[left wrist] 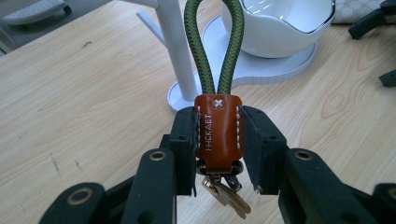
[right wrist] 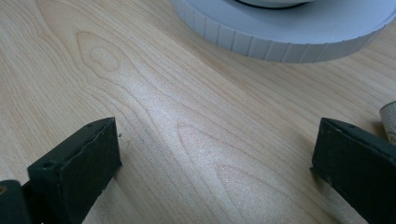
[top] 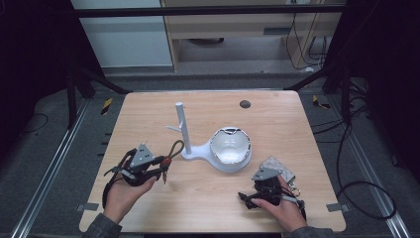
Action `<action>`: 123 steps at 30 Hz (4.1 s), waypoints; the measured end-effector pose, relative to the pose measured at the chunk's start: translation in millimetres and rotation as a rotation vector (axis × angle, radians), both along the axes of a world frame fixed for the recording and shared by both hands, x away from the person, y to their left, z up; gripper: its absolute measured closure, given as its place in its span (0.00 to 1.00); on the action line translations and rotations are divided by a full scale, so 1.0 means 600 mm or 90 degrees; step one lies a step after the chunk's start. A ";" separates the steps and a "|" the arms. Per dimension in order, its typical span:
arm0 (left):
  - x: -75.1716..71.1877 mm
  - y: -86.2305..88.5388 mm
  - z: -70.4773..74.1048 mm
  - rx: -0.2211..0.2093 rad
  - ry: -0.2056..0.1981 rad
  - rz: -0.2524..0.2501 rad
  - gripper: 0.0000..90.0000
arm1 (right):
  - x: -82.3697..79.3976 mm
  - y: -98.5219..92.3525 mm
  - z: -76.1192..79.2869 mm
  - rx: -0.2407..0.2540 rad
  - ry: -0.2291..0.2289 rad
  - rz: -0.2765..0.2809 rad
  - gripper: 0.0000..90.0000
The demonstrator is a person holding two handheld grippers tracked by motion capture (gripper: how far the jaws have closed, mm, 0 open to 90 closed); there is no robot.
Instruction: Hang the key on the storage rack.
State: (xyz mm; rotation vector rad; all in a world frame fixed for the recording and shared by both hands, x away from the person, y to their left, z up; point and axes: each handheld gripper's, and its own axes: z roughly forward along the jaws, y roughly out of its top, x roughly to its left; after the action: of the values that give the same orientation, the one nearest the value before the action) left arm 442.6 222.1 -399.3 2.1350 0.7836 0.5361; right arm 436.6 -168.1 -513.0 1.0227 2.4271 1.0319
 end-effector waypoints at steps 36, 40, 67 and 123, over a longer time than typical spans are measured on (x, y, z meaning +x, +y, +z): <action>-0.021 -0.032 0.060 -0.039 -0.072 -0.016 0.73 | 0.000 0.000 0.000 0.000 0.000 0.000 0.01; -0.019 -0.030 0.066 -0.048 -0.081 -0.008 0.73 | -0.001 0.000 0.000 0.000 0.000 0.000 0.01; 0.045 -0.026 0.040 -0.052 -0.054 0.050 0.73 | -0.001 0.000 0.000 0.000 0.001 -0.001 0.01; 0.085 0.021 -0.125 -0.001 0.029 0.139 0.09 | -0.003 -0.002 0.000 0.000 0.002 -0.005 0.01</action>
State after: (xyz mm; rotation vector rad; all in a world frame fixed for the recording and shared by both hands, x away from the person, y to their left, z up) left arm 493.6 234.8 -474.3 2.0788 1.0500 0.6000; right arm 435.0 -169.4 -512.9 1.0348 2.4229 1.0293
